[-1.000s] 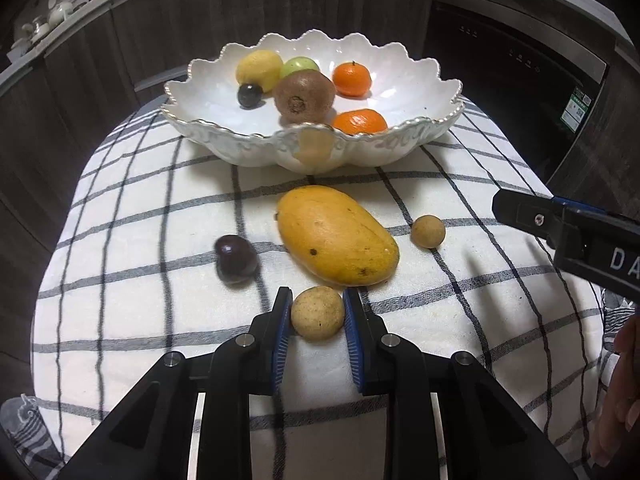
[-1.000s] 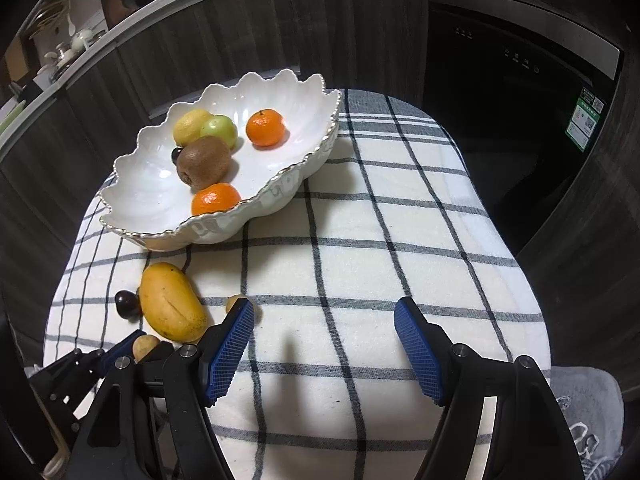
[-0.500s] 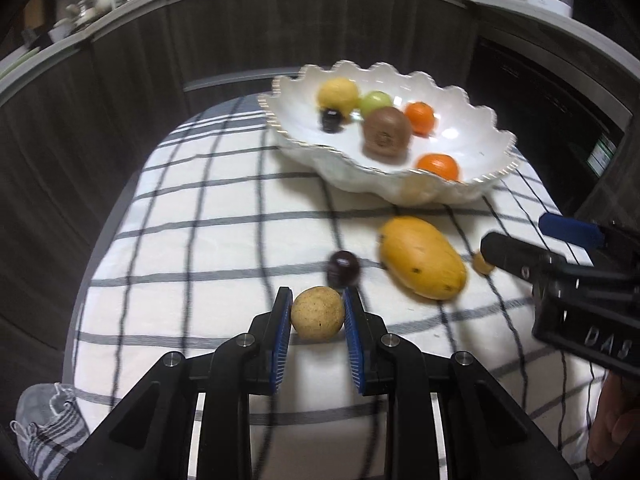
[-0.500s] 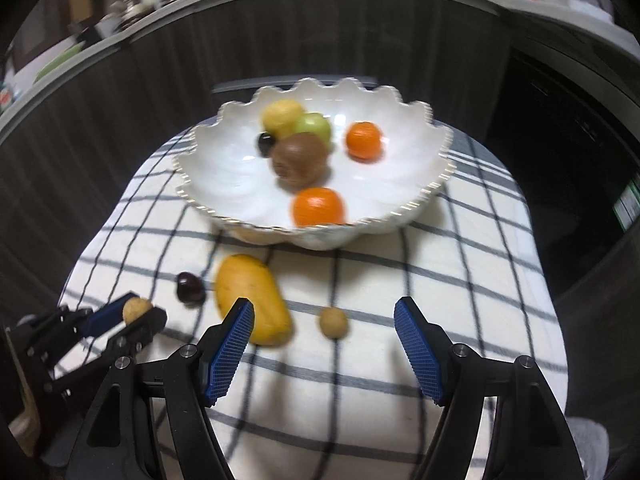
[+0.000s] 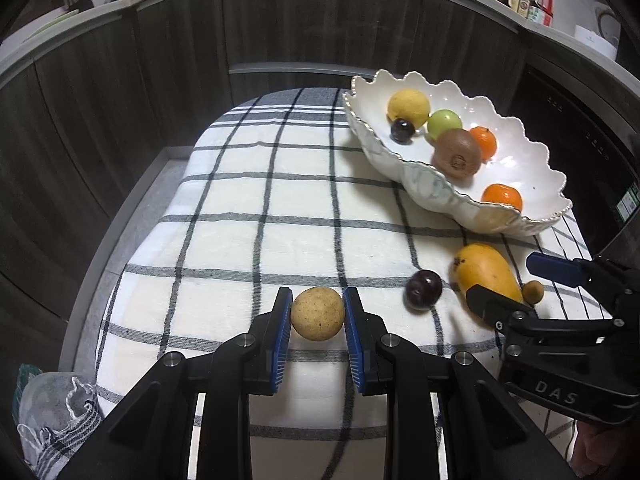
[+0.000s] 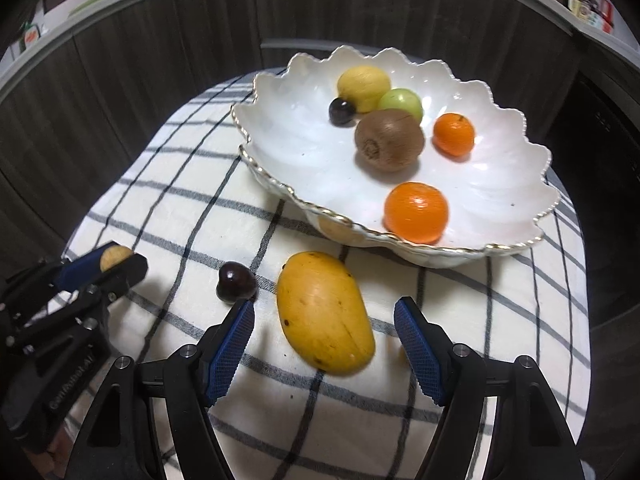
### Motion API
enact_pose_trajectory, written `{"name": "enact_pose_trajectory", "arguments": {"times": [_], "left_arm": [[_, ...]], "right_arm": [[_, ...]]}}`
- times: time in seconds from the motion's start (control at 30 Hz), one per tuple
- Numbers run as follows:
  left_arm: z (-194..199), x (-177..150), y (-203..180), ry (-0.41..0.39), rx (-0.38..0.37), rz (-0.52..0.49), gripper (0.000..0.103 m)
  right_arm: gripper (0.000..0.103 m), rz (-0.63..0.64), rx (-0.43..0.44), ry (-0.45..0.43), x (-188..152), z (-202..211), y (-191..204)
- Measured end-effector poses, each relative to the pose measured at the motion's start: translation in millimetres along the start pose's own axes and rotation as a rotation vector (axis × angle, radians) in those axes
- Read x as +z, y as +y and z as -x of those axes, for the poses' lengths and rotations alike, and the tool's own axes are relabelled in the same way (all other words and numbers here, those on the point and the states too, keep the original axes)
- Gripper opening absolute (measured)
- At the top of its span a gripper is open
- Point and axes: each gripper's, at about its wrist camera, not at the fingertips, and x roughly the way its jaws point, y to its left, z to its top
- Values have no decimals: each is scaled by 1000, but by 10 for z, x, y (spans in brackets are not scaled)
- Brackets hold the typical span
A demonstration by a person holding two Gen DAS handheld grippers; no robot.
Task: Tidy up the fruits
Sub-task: 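Close the left tool on the small brown fruit while the right tool grasps the mango, then carry the brown fruit and mango over the white bowl with both tools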
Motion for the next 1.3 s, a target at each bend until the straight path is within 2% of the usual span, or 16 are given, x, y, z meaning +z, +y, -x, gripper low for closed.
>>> {"name": "enact_pose_trajectory", "arguments": {"times": [0.2,0.27,0.33,0.4,0.43,0.63,1.3], "left_arm": [[-16,21,29,4,-5,12,26],[-27,17,31,7,-6,14,26],[-37,9,29,11,-6,13,26],[-33,7,28,11,-7,14,26],[-34,9,31,11,-7,15,26],[-17,14,42,6,-3,16,26],[84,24,-125,-13,-26,-27,26]], "right_arm": [[72,1,-21,60,32,-196,-2],[70,3,-24,82,29,-261,-2],[63,1,-21,100,12,-317,-11],[61,-7,-12,96,4,-333,-20],[56,-4,-6,93,2,-328,-11],[54,-4,-19,82,-17,-283,7],[49,-69,55,28,-152,114,-82]]}}
